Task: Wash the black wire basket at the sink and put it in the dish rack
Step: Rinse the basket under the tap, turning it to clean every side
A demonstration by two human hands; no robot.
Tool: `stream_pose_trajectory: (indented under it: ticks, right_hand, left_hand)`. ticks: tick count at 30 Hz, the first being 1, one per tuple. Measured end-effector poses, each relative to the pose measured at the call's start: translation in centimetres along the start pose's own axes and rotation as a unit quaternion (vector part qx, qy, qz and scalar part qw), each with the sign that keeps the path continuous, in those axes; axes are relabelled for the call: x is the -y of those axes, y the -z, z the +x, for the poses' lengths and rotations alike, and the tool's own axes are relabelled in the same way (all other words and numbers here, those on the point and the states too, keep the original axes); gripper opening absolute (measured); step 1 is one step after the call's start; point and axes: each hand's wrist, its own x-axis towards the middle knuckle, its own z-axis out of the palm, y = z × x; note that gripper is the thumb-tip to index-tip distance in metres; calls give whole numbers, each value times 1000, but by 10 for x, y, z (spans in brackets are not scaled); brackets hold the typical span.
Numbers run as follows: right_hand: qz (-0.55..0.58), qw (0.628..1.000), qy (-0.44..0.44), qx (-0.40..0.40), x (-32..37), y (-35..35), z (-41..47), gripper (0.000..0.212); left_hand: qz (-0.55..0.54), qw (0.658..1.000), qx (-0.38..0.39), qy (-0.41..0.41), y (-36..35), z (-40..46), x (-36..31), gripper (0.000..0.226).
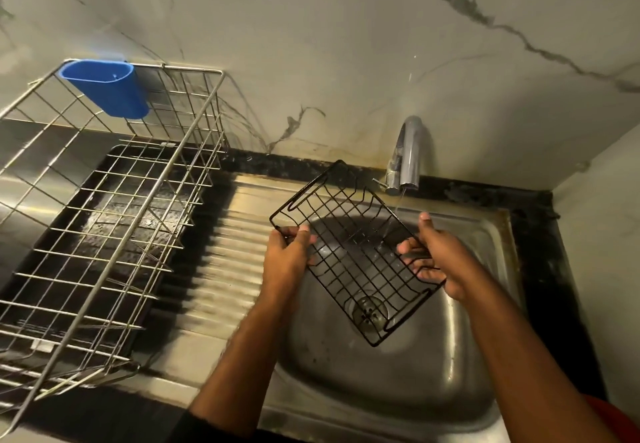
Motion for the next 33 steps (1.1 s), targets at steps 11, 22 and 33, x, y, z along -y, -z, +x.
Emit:
stream_pose_trajectory:
  ticks: [11,22,33]
  right_hand:
    - [-143,982,125,8,-4,4,-39,48]
    - [-289,936,173,-104,-9,34,-52,48]
    - [-314,900,227,-199,-33,52,-66,50]
  left_hand:
    - [36,994,102,-26,-24,12,16,82]
    - [80,981,171,-40,-65,15,33,72]
    - [-154,959,209,113,-121,5,60,59]
